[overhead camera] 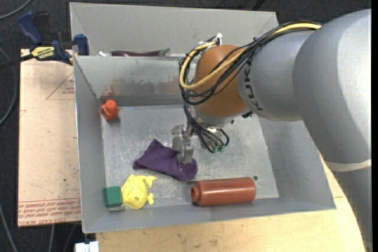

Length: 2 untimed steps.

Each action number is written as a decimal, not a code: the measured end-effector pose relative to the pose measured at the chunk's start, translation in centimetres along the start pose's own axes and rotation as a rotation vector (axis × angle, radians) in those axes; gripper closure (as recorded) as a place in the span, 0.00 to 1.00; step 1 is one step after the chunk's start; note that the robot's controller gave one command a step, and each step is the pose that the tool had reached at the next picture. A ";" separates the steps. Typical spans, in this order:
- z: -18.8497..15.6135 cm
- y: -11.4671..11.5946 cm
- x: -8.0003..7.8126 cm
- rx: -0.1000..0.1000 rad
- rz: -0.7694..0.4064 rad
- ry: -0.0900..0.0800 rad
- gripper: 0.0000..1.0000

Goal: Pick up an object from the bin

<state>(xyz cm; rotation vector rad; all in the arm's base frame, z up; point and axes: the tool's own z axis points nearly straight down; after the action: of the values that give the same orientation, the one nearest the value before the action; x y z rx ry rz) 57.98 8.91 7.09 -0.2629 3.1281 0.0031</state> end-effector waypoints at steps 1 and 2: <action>0.0 0.0 0.0 0.000 0.000 0.000 1.00; -11.0 0.6 -0.4 -0.001 0.017 -0.003 1.00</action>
Offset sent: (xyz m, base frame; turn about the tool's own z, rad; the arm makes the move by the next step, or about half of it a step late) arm 0.0016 0.0061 0.1103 0.0182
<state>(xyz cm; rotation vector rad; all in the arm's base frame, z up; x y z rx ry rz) 58.22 9.58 18.11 -0.2363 3.1270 0.0044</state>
